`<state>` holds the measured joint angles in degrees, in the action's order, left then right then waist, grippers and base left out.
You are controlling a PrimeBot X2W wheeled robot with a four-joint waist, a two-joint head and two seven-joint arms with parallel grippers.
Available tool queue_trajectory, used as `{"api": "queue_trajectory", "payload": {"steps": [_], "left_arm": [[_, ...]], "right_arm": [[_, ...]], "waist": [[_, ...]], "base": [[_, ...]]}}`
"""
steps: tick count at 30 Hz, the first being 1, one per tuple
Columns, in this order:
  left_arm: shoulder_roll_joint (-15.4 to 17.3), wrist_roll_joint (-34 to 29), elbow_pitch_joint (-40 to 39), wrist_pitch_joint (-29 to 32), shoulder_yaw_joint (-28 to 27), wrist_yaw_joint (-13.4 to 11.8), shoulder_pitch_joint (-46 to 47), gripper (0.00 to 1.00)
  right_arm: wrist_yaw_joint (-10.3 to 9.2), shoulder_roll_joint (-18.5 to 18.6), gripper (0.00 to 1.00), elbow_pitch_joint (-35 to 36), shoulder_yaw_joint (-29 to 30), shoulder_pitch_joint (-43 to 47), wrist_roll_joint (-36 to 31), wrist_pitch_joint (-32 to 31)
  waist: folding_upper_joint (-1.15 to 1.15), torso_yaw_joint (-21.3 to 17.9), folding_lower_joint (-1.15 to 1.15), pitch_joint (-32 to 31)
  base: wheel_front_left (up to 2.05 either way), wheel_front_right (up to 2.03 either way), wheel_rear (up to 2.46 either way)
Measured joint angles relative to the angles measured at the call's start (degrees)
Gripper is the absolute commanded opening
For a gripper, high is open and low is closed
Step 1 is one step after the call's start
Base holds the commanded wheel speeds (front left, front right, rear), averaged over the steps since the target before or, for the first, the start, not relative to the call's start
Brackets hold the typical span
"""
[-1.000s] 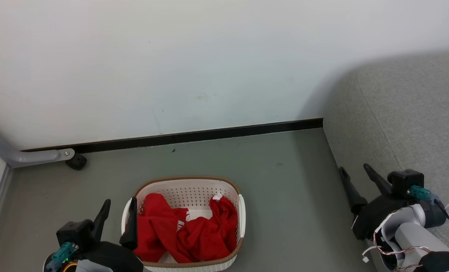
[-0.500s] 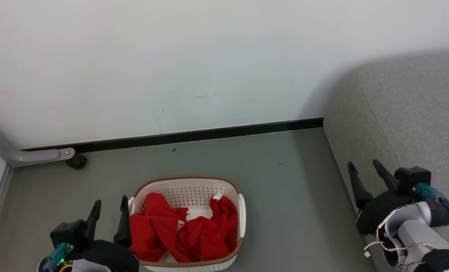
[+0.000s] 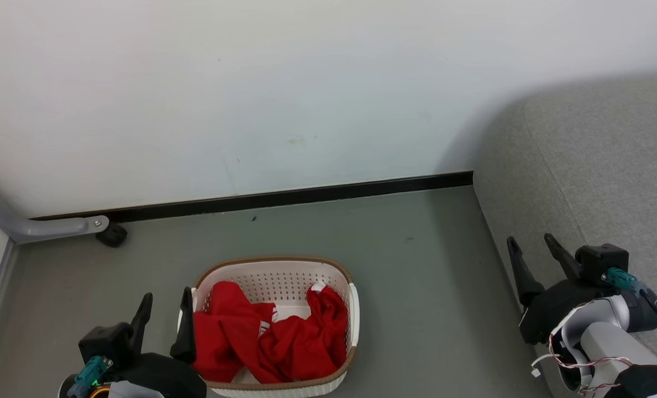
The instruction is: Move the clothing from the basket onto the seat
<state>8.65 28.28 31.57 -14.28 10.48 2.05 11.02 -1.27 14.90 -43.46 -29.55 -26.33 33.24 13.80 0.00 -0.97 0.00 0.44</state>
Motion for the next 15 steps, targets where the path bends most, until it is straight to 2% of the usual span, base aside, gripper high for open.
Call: {"api": "queue_trajectory", "payload": {"steps": [15], "left_arm": [[-1.37, -1.00, -0.93, -0.01, -0.74, 0.57, -0.75, 1.00]], "right_arm": [[-0.29, -0.04, 1.00, 1.80, 0.93, -0.05, -0.02, 0.41]], "waist": [[0.00, -0.46, 0.00, 4.49]], "base": [[0.00, 0.00, 0.00]]}}
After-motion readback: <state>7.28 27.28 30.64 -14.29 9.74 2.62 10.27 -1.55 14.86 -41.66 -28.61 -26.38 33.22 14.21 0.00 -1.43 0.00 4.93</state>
